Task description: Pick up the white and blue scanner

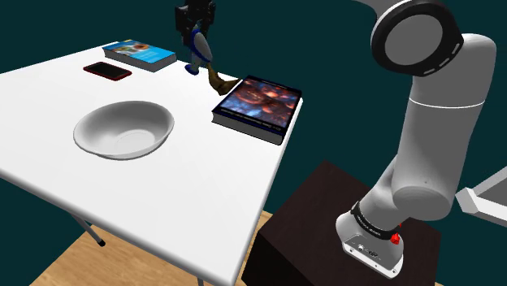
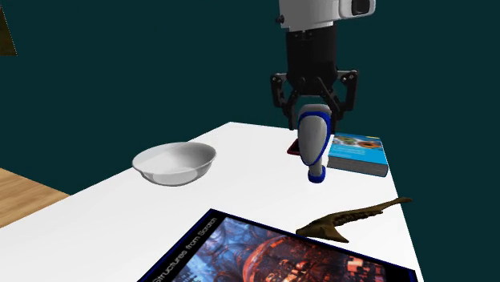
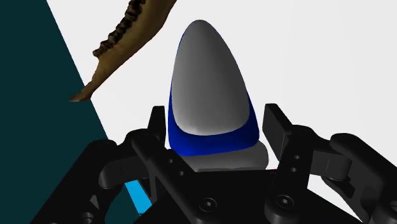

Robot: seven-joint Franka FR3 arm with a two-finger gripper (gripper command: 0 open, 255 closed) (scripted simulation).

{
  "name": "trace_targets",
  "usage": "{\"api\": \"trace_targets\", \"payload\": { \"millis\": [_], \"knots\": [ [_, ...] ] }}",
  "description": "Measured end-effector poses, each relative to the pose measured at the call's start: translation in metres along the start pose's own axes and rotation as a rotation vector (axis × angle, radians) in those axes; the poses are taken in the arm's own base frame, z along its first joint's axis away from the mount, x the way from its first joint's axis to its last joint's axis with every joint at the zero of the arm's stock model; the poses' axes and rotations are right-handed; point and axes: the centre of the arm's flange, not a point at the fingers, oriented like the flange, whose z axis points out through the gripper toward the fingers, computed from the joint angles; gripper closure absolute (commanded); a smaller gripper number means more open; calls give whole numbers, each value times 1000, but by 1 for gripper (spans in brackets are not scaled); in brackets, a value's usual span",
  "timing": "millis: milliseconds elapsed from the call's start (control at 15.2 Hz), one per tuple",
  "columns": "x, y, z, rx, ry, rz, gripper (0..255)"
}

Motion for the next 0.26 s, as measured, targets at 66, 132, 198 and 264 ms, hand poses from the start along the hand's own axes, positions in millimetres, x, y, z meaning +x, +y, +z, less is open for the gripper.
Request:
{"api": "trace_targets", "payload": {
  "millis": [66,132,198,264],
  "knots": [
    [0,0,-4,0,0,0,255],
    [2,1,-9,0,0,0,255],
    [3,1,-14,0,0,0,255],
    [3,1,-18,0,0,0,255]
  ]
}}
